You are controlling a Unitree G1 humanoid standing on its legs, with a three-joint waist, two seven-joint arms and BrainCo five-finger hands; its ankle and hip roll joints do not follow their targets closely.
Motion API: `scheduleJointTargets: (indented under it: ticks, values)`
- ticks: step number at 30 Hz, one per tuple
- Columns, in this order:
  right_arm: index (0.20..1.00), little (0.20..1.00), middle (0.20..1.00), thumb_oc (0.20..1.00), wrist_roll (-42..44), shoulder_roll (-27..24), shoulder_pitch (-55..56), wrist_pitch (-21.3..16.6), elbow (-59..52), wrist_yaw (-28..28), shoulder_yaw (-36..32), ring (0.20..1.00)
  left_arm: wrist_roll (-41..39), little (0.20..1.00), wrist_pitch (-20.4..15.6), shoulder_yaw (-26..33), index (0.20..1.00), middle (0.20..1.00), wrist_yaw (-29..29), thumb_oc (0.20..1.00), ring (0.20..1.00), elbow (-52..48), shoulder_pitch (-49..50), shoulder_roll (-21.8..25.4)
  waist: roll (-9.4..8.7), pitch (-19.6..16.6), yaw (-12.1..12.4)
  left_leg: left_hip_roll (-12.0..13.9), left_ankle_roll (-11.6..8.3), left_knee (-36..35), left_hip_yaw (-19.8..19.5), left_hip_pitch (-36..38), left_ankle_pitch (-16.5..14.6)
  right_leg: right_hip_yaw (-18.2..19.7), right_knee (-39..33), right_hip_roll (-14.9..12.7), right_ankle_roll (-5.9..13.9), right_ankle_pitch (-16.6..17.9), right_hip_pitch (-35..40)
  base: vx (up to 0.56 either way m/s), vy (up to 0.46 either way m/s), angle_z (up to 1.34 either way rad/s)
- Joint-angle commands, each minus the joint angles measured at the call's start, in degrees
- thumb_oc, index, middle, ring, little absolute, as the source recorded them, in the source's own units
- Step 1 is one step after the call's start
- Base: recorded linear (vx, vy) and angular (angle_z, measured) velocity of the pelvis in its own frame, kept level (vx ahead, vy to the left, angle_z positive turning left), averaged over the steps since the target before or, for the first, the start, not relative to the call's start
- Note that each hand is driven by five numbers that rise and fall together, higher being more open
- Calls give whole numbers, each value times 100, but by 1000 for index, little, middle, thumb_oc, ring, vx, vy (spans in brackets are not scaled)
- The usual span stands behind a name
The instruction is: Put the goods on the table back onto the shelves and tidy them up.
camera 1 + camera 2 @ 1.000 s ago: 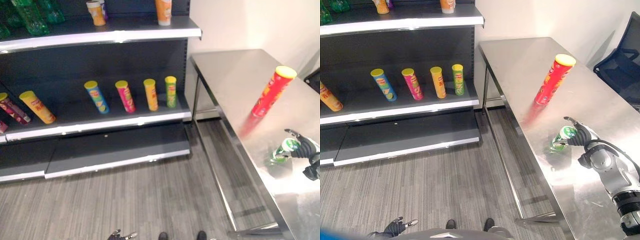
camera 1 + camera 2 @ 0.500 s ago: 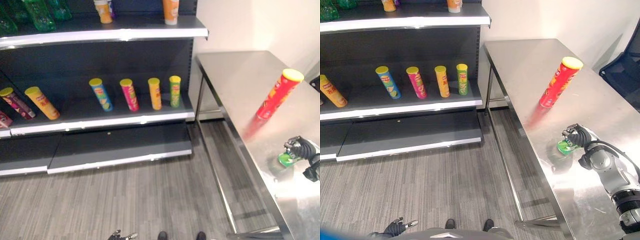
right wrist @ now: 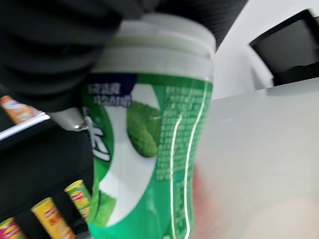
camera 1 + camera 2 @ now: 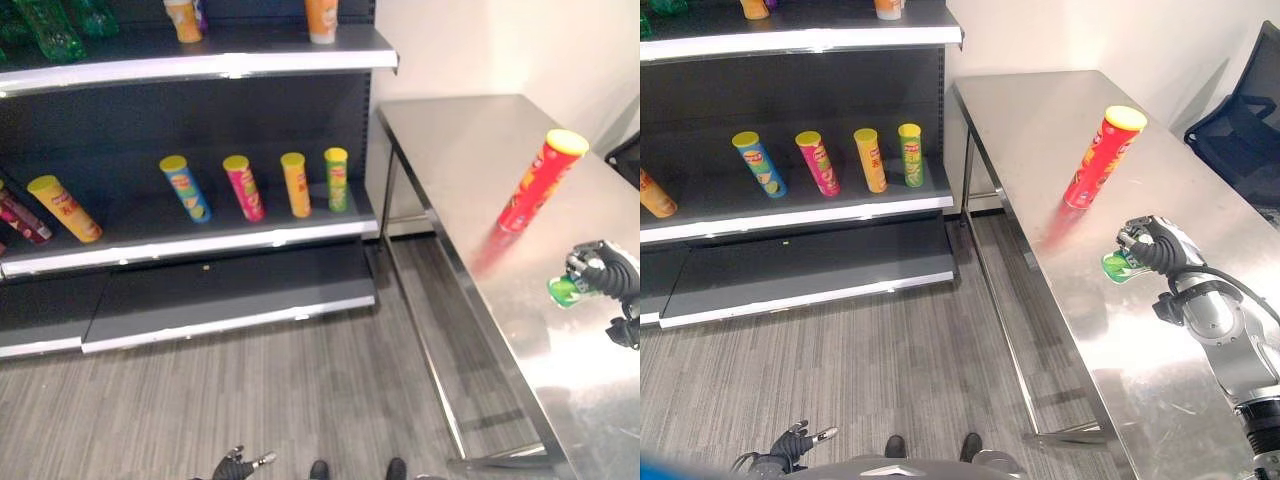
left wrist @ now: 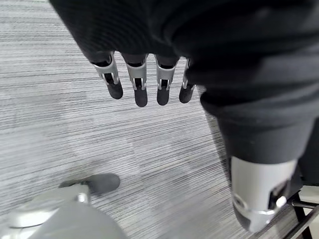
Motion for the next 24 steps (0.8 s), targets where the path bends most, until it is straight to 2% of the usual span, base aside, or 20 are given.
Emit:
scheduleJointTargets:
  ticks: [1, 2, 4, 5, 6, 7, 8, 9, 11, 12, 15, 17, 18, 19, 20, 22, 23, 24]
  values:
    - [200, 200, 200, 200, 175, -408, -303, -208, -118, -238, -310, 200, -255, 1000, -146, -43, 1000, 1000, 7, 1000, 1000, 9, -331, 182, -372, 299, 163, 82, -154, 1154, 213, -578, -537, 134, 96, -9, -66, -860, 348, -56, 8, 53]
    - [200, 200, 200, 200, 157, -437, -238, -198, -141, -241, -380, 200, -282, 1000, -151, -36, 1000, 1000, 8, 1000, 1000, -7, -337, 180, -367, 307, 137, 126, -159, 1164, 233, -695, -504, 66, 96, -8, -67, -870, 334, 11, 31, 57]
    - [200, 200, 200, 200, 87, -482, -129, -169, -154, -252, -487, 200, -275, 1000, -149, 3, 1000, 1000, -4, 1000, 1000, -3, -317, 189, -381, 260, 131, 286, -148, 732, 262, -709, -266, -19, 96, -17, -46, -870, 311, 76, 64, 42]
    - [200, 200, 200, 200, 50, -502, -100, -157, -169, -278, -518, 200, -282, 1000, -150, 19, 1000, 1000, 1, 1000, 1000, 9, -297, 195, -393, 232, 126, 378, -158, 422, 248, -702, -58, -34, 96, -27, -37, -876, 282, 131, 159, 33]
    - [200, 200, 200, 200, -20, -536, -19, -137, -155, -345, -577, 200, -274, 1000, -152, 48, 1000, 1000, 28, 1000, 1000, 67, -306, 217, -389, 174, 72, 556, -177, -335, 313, -725, 166, -56, 96, -30, -29, -981, 223, 206, 312, 43]
    - [200, 200, 200, 200, -51, -521, 97, -133, -221, -367, -686, 200, -199, 1000, -147, 89, 1000, 1000, 51, 1000, 1000, 138, -332, 267, -343, 88, -22, 736, -205, -537, 620, -837, 73, -68, 96, -43, 17, -1067, 226, 237, 350, 31]
    - [200, 200, 200, 200, -68, -483, 173, -108, -239, -371, -755, 200, -183, 1000, -143, 97, 1000, 1000, 53, 1000, 1000, 139, -318, 277, -304, 27, -26, 765, -231, -537, 660, -819, 128, -74, 96, -40, 37, -1072, 245, 395, 538, 16]
    - [200, 200, 200, 200, -147, -399, 265, -62, -280, -391, -861, 200, -98, 1000, -148, 98, 1000, 1000, 64, 1000, 1000, 137, -338, 301, -227, -74, -52, 698, -289, -537, 721, -720, 271, -102, 96, -156, 120, -1029, 347, 439, 590, -9]
    - [200, 200, 200, 200, -209, -245, 161, 14, -345, -422, -824, 200, -62, 1000, -152, 75, 1000, 1000, 101, 1000, 1000, 134, -421, 375, -223, -123, -29, 486, -164, -537, 811, -556, 208, -72, 96, -432, 248, -912, 453, 427, 646, -39]
    - [200, 200, 200, 200, -254, -162, 16, 50, -378, -437, -705, 200, -59, 1000, -139, 58, 1000, 1000, 135, 1000, 1000, 99, -497, 475, -245, -131, 16, 335, -32, -537, 865, -464, 89, -21, 216, -611, 343, -816, 413, 327, 662, -35]
    - [200, 200, 200, 200, -373, -56, -457, 73, -372, -517, -316, 200, 6, 1000, -131, 57, 1000, 1000, 235, 1000, 1000, -39, -681, 773, -250, -142, 80, -125, 357, -537, 987, -332, -235, 84, 1106, -1098, 617, -475, -10, 305, 730, -8]
    - [200, 200, 200, 200, -446, -46, -599, 77, -442, -509, -187, 200, 78, 1000, -112, 7, 1000, 1000, 215, 1000, 1000, -110, -706, 884, -149, 6, 64, -415, 594, -537, 953, -98, -432, 99, 2113, -1389, 549, -78, -355, 235, 588, 2]
    - [200, 200, 200, 200, -458, -28, -625, 60, -425, -521, -135, 200, 121, 1000, -109, -15, 1000, 1000, 212, 1000, 1000, -104, -721, 910, -156, 54, 73, -455, 583, -537, 940, -18, -515, 182, 2346, -1403, 594, -107, -421, 99, 371, 28]
    - [200, 200, 200, 200, -495, -41, -585, 65, -484, -476, -146, 200, 150, 1000, -110, -14, 1000, 1000, 172, 1000, 1000, -108, -779, 922, -106, 155, 8, -471, 626, -537, 944, 31, -539, 344, 2658, -1226, 457, -250, -762, 144, 253, 17]
    - [200, 200, 200, 200, -483, -69, -516, 40, -580, -443, -239, 200, 214, 1000, -135, -22, 1000, 1000, 105, 1000, 1000, -44, -787, 893, -47, 213, -1, -454, 555, -537, 989, 140, -629, 227, 2086, -994, 478, -549, -826, 67, 202, 15]
    - [200, 200, 200, 200, -469, -87, -475, 40, -611, -435, -297, 200, 229, 1000, -143, -43, 1000, 1000, 93, 1000, 1000, -24, -812, 876, -9, 254, -16, -418, 554, -537, 1004, 123, -595, 144, 1830, -894, 450, -466, -860, 43, 45, -3]
    - [200, 200, 200, 200, -454, -79, -343, 37, -677, -454, -458, 200, 257, 1000, -136, -47, 1000, 1000, 78, 1000, 1000, -39, -841, 854, -14, 327, -67, -431, 550, -537, 989, 138, -573, 311, 1243, -682, 542, -266, -1003, 35, -5, 18]
    - [200, 200, 200, 200, -455, -63, -286, 20, -689, -481, -535, 200, 289, 1000, -143, -33, 1000, 1000, 71, 1000, 1000, -27, -861, 843, -29, 355, -101, -447, 541, -537, 1012, 177, -583, 491, 988, -556, 592, -136, -1121, 65, -4, 53]
